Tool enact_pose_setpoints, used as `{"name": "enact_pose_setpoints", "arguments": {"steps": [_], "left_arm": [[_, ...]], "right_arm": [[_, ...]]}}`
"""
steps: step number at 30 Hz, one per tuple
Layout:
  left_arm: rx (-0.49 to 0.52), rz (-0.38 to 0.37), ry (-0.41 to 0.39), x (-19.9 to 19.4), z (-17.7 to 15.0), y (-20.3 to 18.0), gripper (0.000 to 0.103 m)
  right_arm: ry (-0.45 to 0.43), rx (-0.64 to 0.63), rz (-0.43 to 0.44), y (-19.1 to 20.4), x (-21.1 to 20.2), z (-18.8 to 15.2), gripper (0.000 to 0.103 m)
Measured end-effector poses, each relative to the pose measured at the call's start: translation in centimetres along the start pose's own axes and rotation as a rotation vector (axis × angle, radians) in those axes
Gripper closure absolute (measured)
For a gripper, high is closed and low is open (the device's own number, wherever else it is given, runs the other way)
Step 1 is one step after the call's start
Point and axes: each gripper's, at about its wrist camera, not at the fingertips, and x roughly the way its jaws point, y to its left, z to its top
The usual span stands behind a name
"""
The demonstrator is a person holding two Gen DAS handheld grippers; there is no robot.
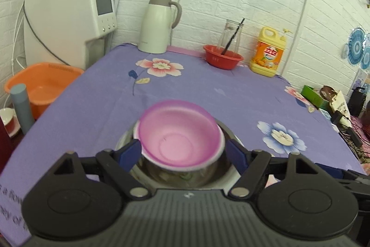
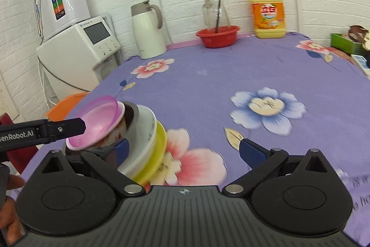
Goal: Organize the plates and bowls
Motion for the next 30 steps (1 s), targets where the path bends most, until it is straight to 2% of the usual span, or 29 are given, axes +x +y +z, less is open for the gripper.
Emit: {"name": "enact_pose_setpoints", "arguments": {"steps": [5, 8, 11, 16, 20, 23, 28, 30], "left_arm": [[0.019, -0.033, 0.025, -1.7, -3.0, -1.8, 0.028], [0.060, -0.014, 0.047, -2.5, -4.7, -2.8, 0.028], [0.078, -0.028, 0.044, -3.6, -6.4, -3.4, 0.028], [0.120, -0.031, 0.003, -5.9, -8.5, -4.4, 0.028], [0.125, -0.043, -0.026, -8.0, -10.3, -4.8, 0.028], [0.131, -0.050, -0.043, -9.1, -11.1, -4.8, 0.028], [0.145, -0.019, -0.036, -8.7, -11.0, -4.9, 0.028], [0.151, -0.017, -0.043, -8.9, -11.2, -5.0, 0.028]], "right_arm": [[0.007, 0.029, -0.032, -1.3, -2.5, -2.7, 0.000], [0.000, 0.072, -0.027, -2.0, -4.1, -4.2, 0.000], [-0.015, 0.094, -0.038, -2.2, -5.7, -5.2, 0.000], [-0.071, 0.110, -0.057, -2.0, -9.1, -7.1, 0.000], [-0.082, 0.131, -0.046, -2.2, -10.7, -9.0, 0.000], [-0.114, 0.120, -0.047, -2.0, -11.6, -9.1, 0.000], [-0.152, 0.076, -0.091, -1.3, -12.2, -8.9, 0.000], [-0.152, 0.067, -0.083, -1.2, -12.3, -9.1, 0.000]]}}
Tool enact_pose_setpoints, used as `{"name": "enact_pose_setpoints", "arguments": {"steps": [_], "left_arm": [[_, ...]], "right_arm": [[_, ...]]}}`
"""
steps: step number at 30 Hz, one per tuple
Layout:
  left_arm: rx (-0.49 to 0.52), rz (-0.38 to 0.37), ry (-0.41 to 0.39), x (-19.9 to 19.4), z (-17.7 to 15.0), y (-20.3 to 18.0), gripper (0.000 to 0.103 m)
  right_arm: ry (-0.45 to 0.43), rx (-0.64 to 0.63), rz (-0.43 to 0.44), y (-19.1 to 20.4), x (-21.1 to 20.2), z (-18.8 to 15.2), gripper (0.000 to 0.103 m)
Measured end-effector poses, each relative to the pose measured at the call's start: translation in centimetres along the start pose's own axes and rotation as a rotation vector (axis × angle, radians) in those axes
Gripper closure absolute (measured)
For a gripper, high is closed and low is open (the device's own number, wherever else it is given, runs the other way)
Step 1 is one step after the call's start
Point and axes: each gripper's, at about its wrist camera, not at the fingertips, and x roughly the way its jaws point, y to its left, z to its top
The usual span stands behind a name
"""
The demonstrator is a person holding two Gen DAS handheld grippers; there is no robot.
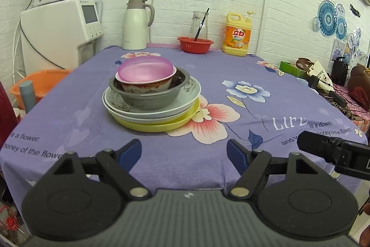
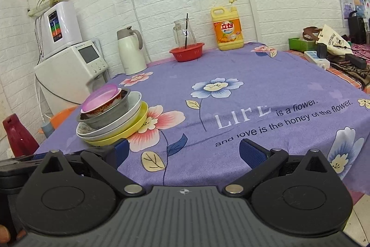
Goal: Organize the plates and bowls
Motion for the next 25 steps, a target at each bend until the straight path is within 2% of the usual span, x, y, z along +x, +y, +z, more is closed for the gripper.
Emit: {"name": "enact_pose_setpoints", "arguments": {"steps": [5, 16, 20, 25], "left_arm": [[0.006, 0.009, -0.005, -0.2, 0.0, -0.2, 0.028], [0.006, 0.022, -0.011, -0.4, -0.2, 0.0, 0.028], [0.001, -0.004, -0.054, -1.5, 0.1, 0.1, 0.028], [0.012, -0.001, -0.098, -2.3, 0.3, -0.1, 0.028]], "right_arm": [[0.025, -0.030, 0.028, 0.6, 0.1, -0.2, 0.000], [0.068, -0.043, -0.020, 1.0, 0.5, -0.5, 0.000], [0.062, -0.049, -0.027, 1.1, 0.3, -0.5, 0.000], [0.070, -0.046, -0.019, 1.2, 0.4, -0.5, 0.000]]}}
